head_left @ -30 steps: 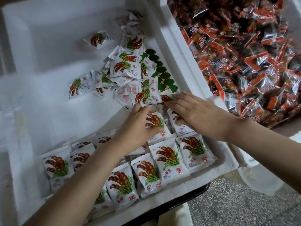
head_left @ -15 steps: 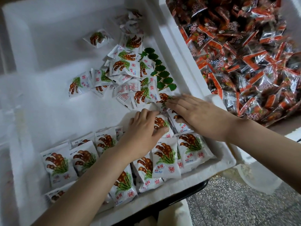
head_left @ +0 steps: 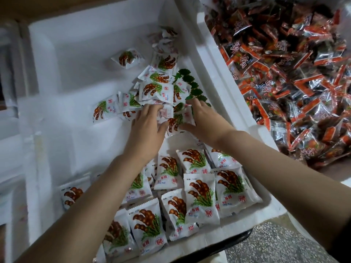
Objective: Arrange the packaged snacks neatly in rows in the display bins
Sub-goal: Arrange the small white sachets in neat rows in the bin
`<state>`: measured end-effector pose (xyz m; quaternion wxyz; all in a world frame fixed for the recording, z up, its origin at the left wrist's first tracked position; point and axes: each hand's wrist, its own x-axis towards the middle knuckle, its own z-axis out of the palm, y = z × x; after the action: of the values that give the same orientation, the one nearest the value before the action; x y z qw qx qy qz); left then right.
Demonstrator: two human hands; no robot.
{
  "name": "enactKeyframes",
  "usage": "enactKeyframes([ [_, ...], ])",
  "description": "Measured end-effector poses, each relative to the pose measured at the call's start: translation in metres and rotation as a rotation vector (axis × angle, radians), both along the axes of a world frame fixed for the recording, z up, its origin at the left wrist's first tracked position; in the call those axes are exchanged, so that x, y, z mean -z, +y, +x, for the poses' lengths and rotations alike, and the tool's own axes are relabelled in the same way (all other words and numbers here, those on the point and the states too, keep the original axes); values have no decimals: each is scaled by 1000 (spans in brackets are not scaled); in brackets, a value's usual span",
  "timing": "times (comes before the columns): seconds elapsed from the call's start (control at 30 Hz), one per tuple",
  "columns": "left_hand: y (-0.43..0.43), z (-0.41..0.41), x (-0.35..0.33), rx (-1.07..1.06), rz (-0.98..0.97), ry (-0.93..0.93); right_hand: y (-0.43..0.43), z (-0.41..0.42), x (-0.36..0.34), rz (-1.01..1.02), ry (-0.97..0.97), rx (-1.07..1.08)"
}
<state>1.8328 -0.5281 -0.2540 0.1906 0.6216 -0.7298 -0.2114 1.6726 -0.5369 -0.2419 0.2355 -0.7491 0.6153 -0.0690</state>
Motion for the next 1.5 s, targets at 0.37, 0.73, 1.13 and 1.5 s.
enactKeyframes([
  [0.37,-24,2,1,72,-85,-184,-7,3,-4,18,-62,31],
  [0.73,29,13,-38,-198,113,528,48,0,-39,332,-800,244],
  [1.13,69,31,-51,-198,154,558,60,22,-43,313,-839,105],
  [1.5,90,63,-46,-335,172,526,52,44,-11,207,-129,-245],
])
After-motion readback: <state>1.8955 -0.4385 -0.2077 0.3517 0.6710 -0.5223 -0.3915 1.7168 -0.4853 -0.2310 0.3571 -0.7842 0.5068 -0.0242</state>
